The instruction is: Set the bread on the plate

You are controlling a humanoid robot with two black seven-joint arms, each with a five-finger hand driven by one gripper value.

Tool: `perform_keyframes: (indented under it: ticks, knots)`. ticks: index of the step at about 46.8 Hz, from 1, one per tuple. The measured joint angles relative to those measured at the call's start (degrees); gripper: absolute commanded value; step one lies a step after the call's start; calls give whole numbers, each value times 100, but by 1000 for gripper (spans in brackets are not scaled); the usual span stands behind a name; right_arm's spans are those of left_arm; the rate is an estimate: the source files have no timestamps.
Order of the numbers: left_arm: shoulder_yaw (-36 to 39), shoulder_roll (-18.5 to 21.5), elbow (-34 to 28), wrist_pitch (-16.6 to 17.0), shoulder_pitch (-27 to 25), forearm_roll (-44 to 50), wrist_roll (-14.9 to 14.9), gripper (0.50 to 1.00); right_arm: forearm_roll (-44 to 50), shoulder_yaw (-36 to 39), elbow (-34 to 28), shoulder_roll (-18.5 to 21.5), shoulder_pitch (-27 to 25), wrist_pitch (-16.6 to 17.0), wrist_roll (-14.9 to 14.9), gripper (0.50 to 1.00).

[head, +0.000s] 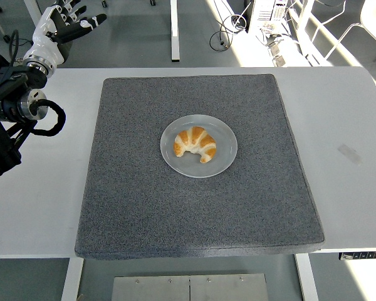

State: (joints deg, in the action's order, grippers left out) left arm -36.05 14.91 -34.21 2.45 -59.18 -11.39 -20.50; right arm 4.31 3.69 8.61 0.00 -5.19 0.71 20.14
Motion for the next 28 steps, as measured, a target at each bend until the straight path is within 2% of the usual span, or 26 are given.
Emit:
perform_keyframes:
  ticks: [5,9,28]
  knots:
    - [-581,-87,0,-76,180,108,-163,963,0,0,-3,0,0,0,-1,1000]
    - [-755,-200,-1,-114,285,200,-182,961,0,0,-2,0,0,0,1,1000]
    - [-825,-311,275,-130,494,923,-374,961,0,8,25,0,8,16,1,1000]
